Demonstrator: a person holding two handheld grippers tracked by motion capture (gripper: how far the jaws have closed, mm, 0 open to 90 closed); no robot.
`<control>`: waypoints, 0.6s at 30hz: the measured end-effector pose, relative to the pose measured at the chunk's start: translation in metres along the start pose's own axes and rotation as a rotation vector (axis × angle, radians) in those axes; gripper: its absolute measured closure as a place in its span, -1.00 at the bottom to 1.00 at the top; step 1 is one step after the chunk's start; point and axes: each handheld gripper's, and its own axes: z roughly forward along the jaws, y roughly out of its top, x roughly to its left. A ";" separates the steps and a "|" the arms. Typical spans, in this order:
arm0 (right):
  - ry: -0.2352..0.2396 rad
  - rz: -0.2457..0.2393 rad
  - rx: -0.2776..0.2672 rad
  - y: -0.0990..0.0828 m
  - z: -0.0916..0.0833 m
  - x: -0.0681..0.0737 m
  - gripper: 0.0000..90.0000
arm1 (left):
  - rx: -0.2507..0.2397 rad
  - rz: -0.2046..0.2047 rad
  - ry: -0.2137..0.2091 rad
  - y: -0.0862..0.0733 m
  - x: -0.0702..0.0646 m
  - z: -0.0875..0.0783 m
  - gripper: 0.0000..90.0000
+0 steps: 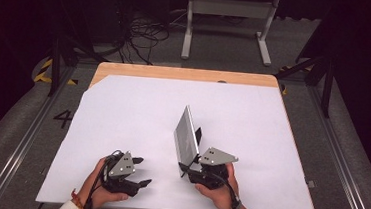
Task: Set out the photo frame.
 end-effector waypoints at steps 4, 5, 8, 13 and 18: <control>0.024 0.010 0.008 0.000 0.000 -0.003 0.32 | -0.001 -0.004 -0.005 0.001 0.000 0.002 -0.40; 0.030 0.009 0.013 0.000 -0.001 -0.004 0.32 | -0.004 0.000 -0.004 0.003 0.000 0.003 -0.40; 0.056 0.017 0.022 0.000 -0.003 -0.008 0.37 | -0.014 0.006 -0.010 0.007 0.001 0.005 -0.41; 0.073 -0.005 0.039 0.000 -0.006 -0.012 0.38 | -0.043 -0.006 -0.002 0.019 0.010 0.012 -0.45; 0.093 -0.014 0.056 0.000 -0.010 -0.017 0.42 | -0.073 -0.018 -0.016 0.031 0.021 0.023 -0.53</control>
